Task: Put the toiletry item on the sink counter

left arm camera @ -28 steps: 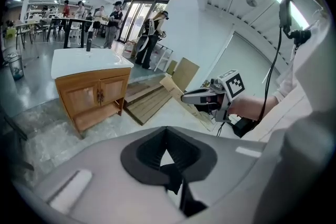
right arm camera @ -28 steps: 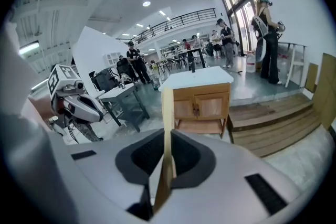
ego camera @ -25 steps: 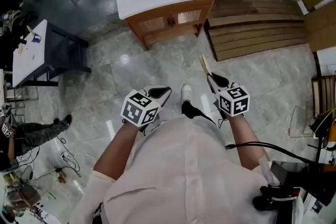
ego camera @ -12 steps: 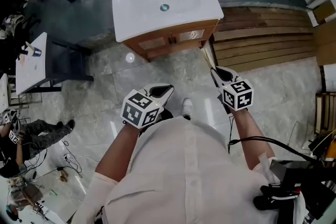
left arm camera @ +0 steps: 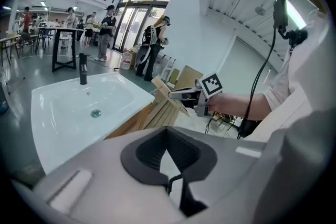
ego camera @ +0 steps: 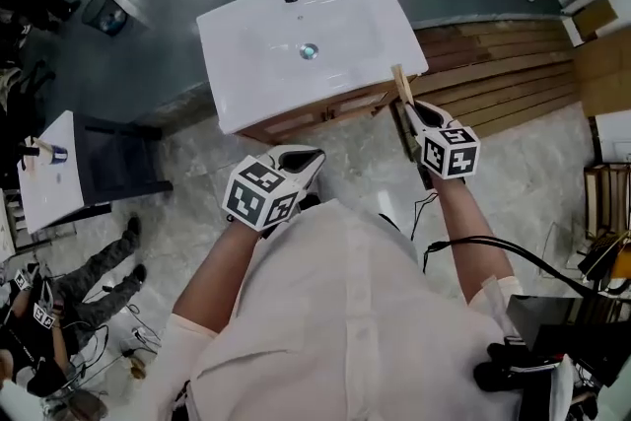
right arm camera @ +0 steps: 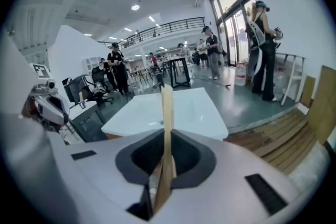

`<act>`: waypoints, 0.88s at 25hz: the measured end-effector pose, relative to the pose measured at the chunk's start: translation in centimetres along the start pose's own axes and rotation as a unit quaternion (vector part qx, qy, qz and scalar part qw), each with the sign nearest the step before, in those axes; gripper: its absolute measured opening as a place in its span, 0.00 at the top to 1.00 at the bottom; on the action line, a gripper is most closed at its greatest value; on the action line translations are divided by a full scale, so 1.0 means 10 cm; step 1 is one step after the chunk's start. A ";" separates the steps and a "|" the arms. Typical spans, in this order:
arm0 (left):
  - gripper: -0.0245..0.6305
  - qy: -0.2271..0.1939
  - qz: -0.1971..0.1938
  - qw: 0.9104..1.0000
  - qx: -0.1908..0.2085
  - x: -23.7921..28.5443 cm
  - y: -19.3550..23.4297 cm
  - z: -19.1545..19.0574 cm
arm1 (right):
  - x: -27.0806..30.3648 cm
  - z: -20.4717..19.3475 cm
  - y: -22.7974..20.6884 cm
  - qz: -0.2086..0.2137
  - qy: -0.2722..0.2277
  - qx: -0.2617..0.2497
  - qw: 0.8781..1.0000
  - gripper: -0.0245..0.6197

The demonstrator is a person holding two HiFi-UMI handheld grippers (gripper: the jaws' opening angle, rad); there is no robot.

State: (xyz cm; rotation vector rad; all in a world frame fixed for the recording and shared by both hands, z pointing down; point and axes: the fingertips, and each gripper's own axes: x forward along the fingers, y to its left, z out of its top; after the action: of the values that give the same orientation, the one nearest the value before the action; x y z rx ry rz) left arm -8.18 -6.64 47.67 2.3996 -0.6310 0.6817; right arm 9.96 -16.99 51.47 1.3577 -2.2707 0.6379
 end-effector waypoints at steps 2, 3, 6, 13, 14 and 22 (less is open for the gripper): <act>0.95 0.008 -0.011 1.000 0.009 -0.04 0.21 0.08 | 0.22 0.15 -0.09 -0.017 -0.001 0.006 1.000 0.91; 0.95 0.012 -0.015 1.000 0.012 -0.07 0.31 0.11 | 0.33 0.22 -0.13 -0.024 -0.002 0.011 1.000 0.91; 0.95 0.019 -0.019 1.000 0.009 -0.09 0.61 0.19 | 0.67 0.40 -0.32 -0.043 -0.003 0.021 0.999 0.91; 0.95 0.011 0.009 1.000 -0.028 -0.03 1.04 0.43 | 1.43 0.78 -0.90 -0.067 0.012 0.005 0.998 0.91; 0.95 0.009 0.015 0.999 -0.036 -0.02 1.09 0.47 | 1.55 0.84 -1.00 -0.071 0.015 0.001 0.997 0.91; 0.95 0.014 0.066 0.994 -0.082 0.14 1.35 0.77 | 2.38 1.03 -1.67 -0.073 0.048 -0.001 0.996 0.91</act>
State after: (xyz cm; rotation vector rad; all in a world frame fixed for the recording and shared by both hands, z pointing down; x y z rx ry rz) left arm -12.28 -21.70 48.20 2.2088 -0.8063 0.6902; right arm 13.29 -46.59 59.43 1.4447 -2.0741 0.6359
